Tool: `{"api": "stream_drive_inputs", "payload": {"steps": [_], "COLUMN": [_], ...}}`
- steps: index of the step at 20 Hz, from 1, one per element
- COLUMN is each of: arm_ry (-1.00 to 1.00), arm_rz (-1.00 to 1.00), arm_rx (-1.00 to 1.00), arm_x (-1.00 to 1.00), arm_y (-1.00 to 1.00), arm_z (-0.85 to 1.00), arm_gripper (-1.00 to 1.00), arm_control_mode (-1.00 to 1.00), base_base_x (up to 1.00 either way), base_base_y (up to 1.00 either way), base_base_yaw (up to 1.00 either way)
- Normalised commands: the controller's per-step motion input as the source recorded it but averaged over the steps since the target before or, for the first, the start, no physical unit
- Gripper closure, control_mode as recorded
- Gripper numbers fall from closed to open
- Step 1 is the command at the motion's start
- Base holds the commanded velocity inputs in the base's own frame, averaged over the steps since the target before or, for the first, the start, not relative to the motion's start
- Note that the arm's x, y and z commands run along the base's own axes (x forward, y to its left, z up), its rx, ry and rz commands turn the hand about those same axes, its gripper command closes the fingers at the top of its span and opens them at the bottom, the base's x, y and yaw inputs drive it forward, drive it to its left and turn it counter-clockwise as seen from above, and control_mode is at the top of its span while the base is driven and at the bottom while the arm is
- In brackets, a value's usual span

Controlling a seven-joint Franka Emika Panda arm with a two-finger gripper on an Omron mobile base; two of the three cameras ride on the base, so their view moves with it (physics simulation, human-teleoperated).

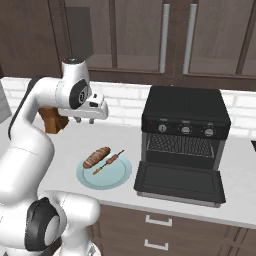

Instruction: Pick up the kebab skewer and baguette bread, and place them inside the toaster oven. Close the toaster oven door and start by setting the timer.

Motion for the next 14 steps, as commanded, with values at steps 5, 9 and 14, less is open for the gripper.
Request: {"api": "stream_drive_inputs", "payload": {"steps": [5, 9, 14], "arm_ry": [-0.01, -0.11, -0.15], "arm_rz": [0.00, 0.01, 0.12], "arm_rx": [0.00, 0.15, 0.26], "arm_x": [-0.38, -0.67, -0.51], "arm_y": [-0.23, -0.99, -1.00], "arm_z": [-0.19, -0.32, -0.28], "arm_gripper": [-1.00, -1.00, -1.00], "arm_control_mode": [-1.00, -1.00, -1.00], "base_base_x": [0.00, 0.00, 0.00], "base_base_y": [0.00, 0.00, 0.00], "base_base_yaw": [0.00, 0.00, 0.00]}}
